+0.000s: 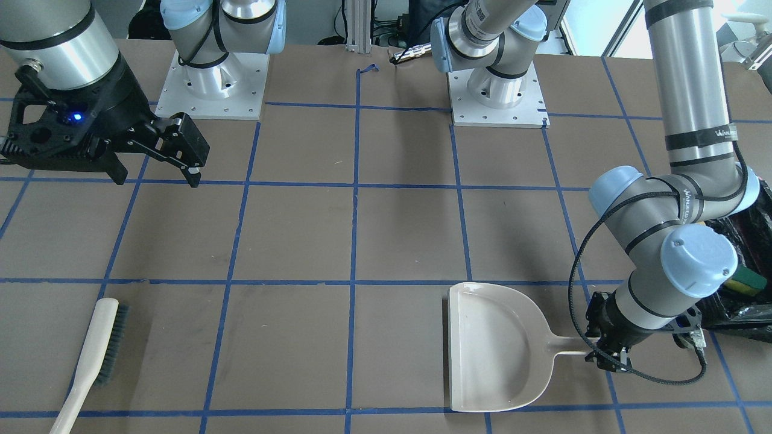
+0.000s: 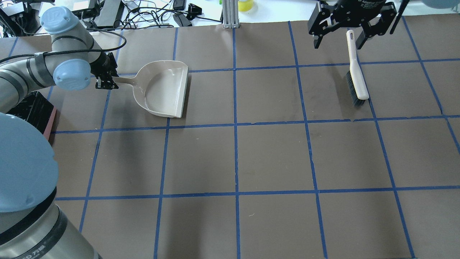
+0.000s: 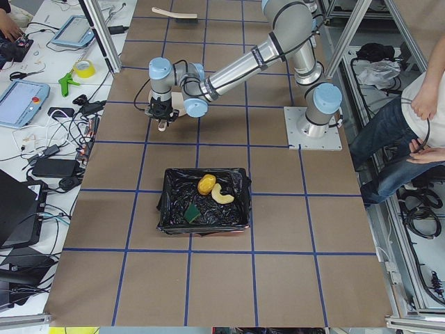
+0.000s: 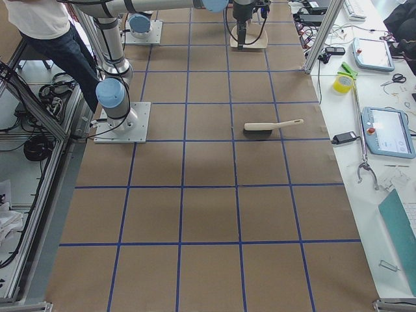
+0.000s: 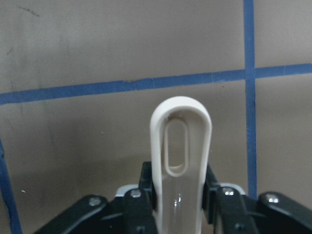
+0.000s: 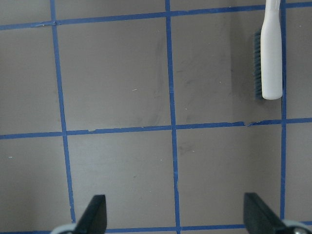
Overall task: Sweep and dump trash into bin
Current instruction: 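Bring the empty dustpan back and lower it onto the table with left gripper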
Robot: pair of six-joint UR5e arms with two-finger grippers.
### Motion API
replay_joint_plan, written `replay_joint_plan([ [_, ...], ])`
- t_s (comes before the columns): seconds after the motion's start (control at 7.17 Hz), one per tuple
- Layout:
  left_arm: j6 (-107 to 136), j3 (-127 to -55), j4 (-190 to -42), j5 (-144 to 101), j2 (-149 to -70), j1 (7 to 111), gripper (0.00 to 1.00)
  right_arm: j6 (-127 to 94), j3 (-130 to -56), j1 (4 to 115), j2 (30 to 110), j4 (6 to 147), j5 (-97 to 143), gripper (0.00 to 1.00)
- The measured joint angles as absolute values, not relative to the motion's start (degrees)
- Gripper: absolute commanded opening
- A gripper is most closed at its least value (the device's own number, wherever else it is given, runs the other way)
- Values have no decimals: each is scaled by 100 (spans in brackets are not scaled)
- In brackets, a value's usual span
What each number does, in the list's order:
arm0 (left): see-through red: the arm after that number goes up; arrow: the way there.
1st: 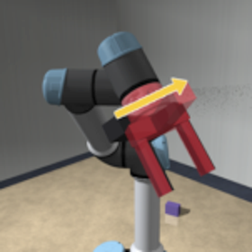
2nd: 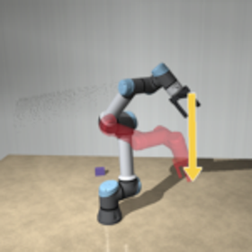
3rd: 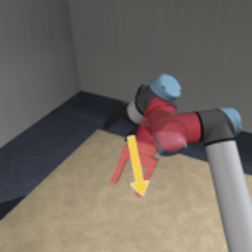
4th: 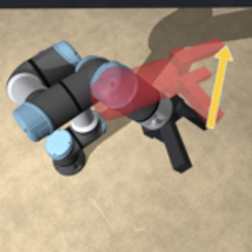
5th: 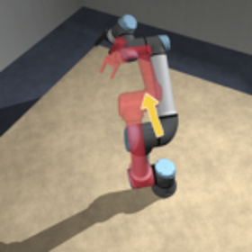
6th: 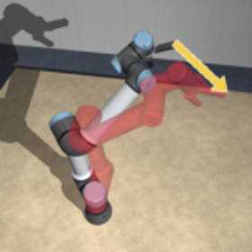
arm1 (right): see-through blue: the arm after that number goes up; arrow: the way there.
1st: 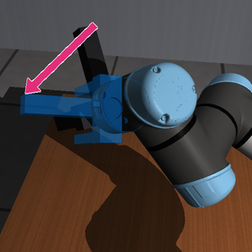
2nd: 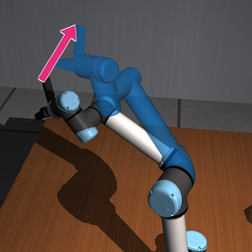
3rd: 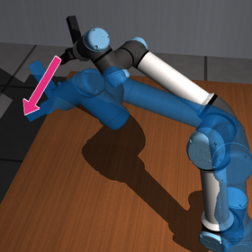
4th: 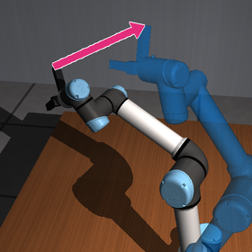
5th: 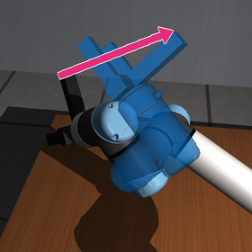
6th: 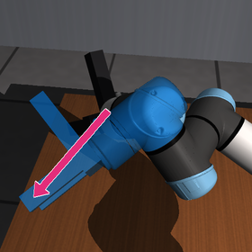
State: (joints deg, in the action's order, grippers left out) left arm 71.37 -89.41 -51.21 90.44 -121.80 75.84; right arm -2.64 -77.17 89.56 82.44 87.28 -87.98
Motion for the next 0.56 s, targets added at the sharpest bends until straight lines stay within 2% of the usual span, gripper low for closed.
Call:
replay_joint_plan([
  [0.56,7290,-8931,-5048,9061,-12219,7587,0,-264,-7717,8956,8244,8728,-8798,100],
])
